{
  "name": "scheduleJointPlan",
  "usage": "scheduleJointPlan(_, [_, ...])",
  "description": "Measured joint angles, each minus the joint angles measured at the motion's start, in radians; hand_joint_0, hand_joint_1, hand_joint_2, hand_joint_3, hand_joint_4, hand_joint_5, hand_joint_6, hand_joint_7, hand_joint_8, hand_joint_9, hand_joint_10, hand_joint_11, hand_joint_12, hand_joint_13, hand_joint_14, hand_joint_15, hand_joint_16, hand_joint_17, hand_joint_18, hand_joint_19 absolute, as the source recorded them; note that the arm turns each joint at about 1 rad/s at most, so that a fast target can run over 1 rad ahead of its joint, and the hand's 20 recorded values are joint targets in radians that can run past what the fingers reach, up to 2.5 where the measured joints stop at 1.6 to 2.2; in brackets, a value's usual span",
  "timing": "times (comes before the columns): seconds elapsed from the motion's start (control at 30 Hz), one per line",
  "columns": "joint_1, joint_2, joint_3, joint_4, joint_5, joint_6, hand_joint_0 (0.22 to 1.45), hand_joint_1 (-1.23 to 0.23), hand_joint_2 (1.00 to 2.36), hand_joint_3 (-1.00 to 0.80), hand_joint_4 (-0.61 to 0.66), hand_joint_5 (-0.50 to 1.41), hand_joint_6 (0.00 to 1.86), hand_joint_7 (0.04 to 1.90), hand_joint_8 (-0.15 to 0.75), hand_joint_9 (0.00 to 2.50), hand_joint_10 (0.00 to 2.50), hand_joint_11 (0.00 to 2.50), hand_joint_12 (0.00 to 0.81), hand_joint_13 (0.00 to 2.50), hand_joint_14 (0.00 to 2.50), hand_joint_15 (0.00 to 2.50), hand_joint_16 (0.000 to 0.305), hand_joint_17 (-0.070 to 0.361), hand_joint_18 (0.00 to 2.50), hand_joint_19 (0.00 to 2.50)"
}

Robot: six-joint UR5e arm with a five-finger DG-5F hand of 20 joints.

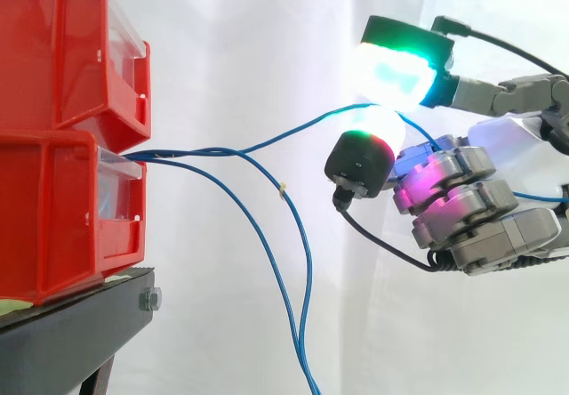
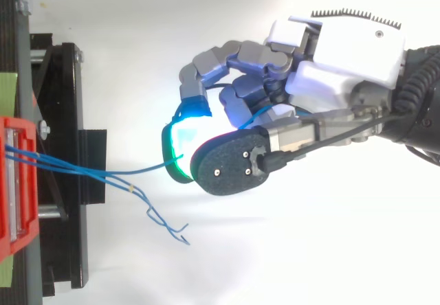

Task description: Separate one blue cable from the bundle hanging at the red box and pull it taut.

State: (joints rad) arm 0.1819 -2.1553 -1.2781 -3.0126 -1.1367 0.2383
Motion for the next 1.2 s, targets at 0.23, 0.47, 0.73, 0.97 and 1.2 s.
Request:
scheduleJointPlan(0.23, [0.0, 0.0, 0.0, 0.001, 0.0, 0.0, 0.58, -0.7, 1.01, -0.35, 0.03, -0.2, 0.91, 1.24, 0.227, 0.77, 2.5, 1.81, 0.366, 0.75, 2.5, 2.1, 0.032, 0.072, 1.35, 2.22])
scheduleJointPlan(0.47, [0.0, 0.0, 0.0, 0.001, 0.0, 0.0, 0.55, -0.6, 1.0, -0.5, 0.06, -0.2, 0.9, 1.23, 0.237, 0.77, 2.5, 1.77, 0.363, 0.75, 2.5, 2.02, 0.033, 0.073, 1.36, 2.2])
scheduleJointPlan(0.73, [0.0, 0.0, 0.0, 0.0, 0.001, 0.001, 0.6, -0.69, 1.01, -0.31, 0.02, -0.19, 0.9, 1.26, 0.22, 0.79, 2.5, 1.78, 0.37, 0.77, 2.5, 2.1, 0.03, 0.069, 1.35, 2.19])
scheduleJointPlan(0.97, [0.0, 0.0, -0.001, 0.0, 0.001, 0.001, 0.59, -0.74, 1.02, -0.09, -0.13, -0.17, 0.91, 1.33, 0.21, 0.82, 2.5, 1.81, 0.361, 0.79, 2.5, 2.11, 0.031, 0.069, 1.38, 2.18])
scheduleJointPlan(1.2, [0.001, 0.0, -0.001, 0.001, 0.0, 0.001, 0.6, -0.78, 1.02, -0.02, -0.23, -0.16, 0.91, 1.34, 0.216, 0.82, 2.5, 1.76, 0.362, 0.8, 2.5, 2.06, 0.035, 0.079, 1.42, 2.15])
